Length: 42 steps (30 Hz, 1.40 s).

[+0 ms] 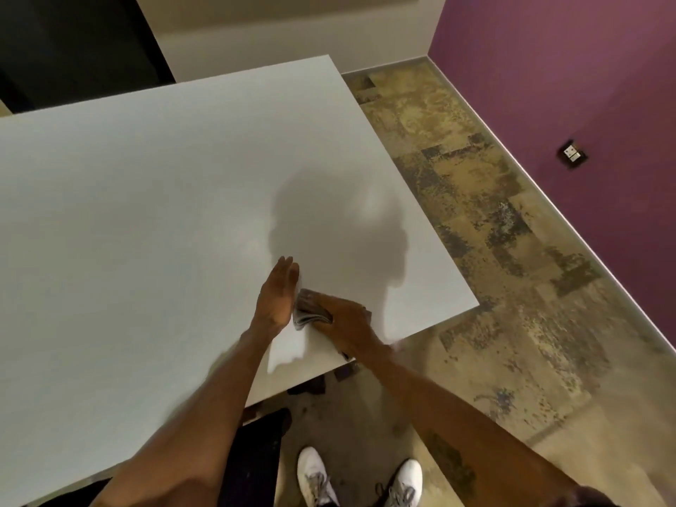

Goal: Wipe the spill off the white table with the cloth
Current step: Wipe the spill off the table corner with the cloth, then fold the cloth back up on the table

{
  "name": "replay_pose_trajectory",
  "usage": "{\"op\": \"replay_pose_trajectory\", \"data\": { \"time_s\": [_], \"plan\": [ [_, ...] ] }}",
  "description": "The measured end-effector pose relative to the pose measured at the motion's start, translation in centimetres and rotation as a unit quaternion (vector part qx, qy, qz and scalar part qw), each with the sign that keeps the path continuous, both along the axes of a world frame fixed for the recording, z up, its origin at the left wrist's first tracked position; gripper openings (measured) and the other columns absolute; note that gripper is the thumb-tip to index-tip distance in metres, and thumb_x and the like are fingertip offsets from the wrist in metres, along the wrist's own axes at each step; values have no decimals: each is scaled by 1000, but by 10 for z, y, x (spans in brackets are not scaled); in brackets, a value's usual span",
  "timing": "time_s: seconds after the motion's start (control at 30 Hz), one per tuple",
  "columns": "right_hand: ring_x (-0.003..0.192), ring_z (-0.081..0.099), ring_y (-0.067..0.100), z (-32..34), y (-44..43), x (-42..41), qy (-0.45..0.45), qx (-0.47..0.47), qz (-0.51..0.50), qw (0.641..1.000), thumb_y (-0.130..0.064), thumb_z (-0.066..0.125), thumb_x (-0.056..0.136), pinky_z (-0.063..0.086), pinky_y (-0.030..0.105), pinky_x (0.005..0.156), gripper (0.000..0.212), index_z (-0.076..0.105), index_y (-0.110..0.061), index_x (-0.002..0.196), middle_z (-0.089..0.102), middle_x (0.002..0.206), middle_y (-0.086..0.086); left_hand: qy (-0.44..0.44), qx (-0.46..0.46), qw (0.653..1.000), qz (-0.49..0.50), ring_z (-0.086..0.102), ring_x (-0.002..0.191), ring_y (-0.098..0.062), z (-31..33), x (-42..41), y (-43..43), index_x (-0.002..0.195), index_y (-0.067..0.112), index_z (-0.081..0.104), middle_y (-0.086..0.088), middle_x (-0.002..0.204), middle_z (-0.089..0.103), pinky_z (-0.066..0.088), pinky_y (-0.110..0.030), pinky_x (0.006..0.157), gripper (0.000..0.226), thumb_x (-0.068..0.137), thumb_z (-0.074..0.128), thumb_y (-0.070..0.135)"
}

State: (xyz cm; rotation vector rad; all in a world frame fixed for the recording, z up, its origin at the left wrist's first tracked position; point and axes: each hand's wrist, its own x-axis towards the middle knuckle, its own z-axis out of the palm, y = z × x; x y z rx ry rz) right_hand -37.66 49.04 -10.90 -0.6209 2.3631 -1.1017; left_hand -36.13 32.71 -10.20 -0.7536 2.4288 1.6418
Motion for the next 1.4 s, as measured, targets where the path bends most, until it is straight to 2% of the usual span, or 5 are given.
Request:
{"op": "replay_pose_trajectory", "data": {
  "time_s": [0.13, 0.4, 0.87, 1.2, 1.4],
  "plan": [
    [120, 53, 2, 9, 0, 35, -60, 25, -3, 998, -20, 67, 88, 29, 3, 100, 51, 56, -25, 137, 62, 135, -1, -36, -1, 999, -41, 24, 155, -23, 17, 18, -9, 156, 11, 35, -7, 165, 29, 17, -37, 128, 52, 110, 33, 36],
    [92, 62, 19, 45, -30, 49, -150, 44, -53, 986, -27, 59, 93, 44, 23, 74, 32, 56, -17, 123, 64, 104, -1, -61, -99, 992, -42, 42, 144, -23, 35, 51, -40, 151, 19, 46, -2, 159, 41, 30, -39, 121, 53, 108, 35, 48],
    [88, 68, 24, 106, -159, 57, -116, 29, -155, 981, -48, 67, 83, 57, 43, 84, 41, 63, -17, 109, 70, 97, 5, 62, -247, 959, 121, 60, 85, -17, 93, 126, -100, 100, 21, 65, 8, 95, 62, 54, -36, 76, 13, 100, 59, 32],
    [98, 66, 29, 123, -239, 85, -143, 12, -85, 986, -36, 69, 86, 50, 36, 85, 39, 59, -8, 111, 69, 104, 10, -59, -325, 937, 118, 57, 101, -23, 118, 180, -108, 128, 22, 58, 1, 122, 60, 46, -36, 82, 47, 89, 59, 47],
    [96, 65, 29, 124, -281, 109, -181, -10, -58, 982, -31, 69, 85, 51, 35, 83, 37, 61, -7, 113, 69, 106, 10, -97, -393, 895, 189, 59, 101, -23, 116, 203, -135, 129, 19, 59, -4, 120, 62, 47, -33, 83, 33, 99, 59, 32]
  ]
}}
